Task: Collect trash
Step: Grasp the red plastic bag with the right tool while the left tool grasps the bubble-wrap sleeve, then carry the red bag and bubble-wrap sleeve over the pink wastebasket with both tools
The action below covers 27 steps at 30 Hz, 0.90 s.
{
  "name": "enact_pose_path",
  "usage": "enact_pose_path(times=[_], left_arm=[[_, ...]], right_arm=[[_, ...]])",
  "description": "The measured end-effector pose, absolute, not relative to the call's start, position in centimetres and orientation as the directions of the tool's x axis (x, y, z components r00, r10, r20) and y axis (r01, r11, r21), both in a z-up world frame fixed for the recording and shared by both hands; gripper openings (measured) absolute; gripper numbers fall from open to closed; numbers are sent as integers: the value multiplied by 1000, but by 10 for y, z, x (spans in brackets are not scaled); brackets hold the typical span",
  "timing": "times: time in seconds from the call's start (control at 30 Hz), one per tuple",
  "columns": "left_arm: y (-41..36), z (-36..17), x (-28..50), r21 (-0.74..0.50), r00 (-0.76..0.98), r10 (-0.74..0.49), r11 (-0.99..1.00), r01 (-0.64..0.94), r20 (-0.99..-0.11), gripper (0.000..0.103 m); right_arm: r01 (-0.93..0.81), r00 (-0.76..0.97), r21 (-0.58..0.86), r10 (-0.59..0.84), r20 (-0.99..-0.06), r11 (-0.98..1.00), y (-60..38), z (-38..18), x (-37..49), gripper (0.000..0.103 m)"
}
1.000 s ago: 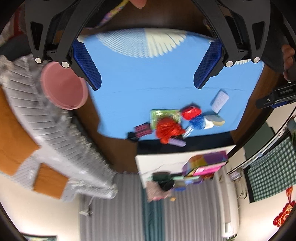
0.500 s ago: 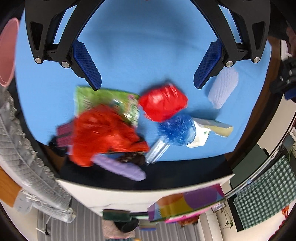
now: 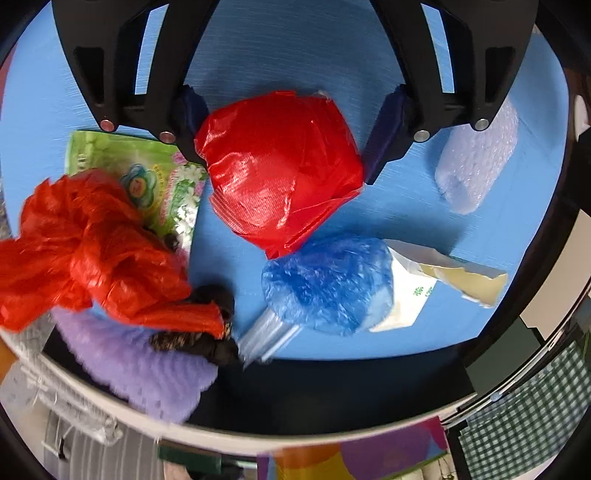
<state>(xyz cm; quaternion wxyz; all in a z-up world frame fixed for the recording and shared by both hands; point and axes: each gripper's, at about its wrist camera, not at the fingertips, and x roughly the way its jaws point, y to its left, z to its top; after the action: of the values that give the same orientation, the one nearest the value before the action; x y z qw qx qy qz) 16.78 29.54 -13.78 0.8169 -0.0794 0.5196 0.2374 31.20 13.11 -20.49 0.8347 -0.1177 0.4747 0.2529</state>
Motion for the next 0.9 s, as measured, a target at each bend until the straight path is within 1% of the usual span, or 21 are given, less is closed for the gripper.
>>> enact_pose_path(times=[0.23,0.43,0.53,0.6,0.67,0.7,0.73,0.77,0.8,0.83,0.9], left_arm=[[276,-134,177,63,401,254,900,-431,-880,96],[241,-148,203,-26,410,130,935,-353,-903,95],[231,-167,216,-28,365,115,931,-363,-924,91],[229,-179,221,-17,329,118,925,-381,-937,82],[229,-191,225,-20,290,107,914,-404,-951,64],[230,-197,227,-33,277,93,907,-419,-956,58],[231,-201,228,-43,272,86,899,-437,-958,39],[230,-201,227,-26,272,110,892,-452,-956,28],[229,-199,228,-25,278,114,891,-453,-954,23],[228,-197,227,-36,285,106,892,-450,-953,14],[228,-188,222,-72,303,81,884,-462,-950,13]], right_arm=[[-530,462,7,296,-836,848,96,-155,290,71],[-483,513,-27,258,-819,875,32,-113,271,71],[-449,545,-43,236,-804,892,-8,-101,262,72],[-426,556,-42,225,-800,904,-30,-101,259,72],[-394,560,-31,214,-800,918,-48,-105,259,72],[-373,558,-14,213,-802,928,-59,-107,261,72],[-361,559,-5,212,-802,932,-62,-109,260,72],[-349,561,2,211,-801,937,-69,-111,260,72],[-338,564,5,206,-800,941,-76,-112,260,72],[-329,566,5,202,-799,944,-82,-112,260,72],[-313,572,8,195,-797,950,-95,-113,259,72]])
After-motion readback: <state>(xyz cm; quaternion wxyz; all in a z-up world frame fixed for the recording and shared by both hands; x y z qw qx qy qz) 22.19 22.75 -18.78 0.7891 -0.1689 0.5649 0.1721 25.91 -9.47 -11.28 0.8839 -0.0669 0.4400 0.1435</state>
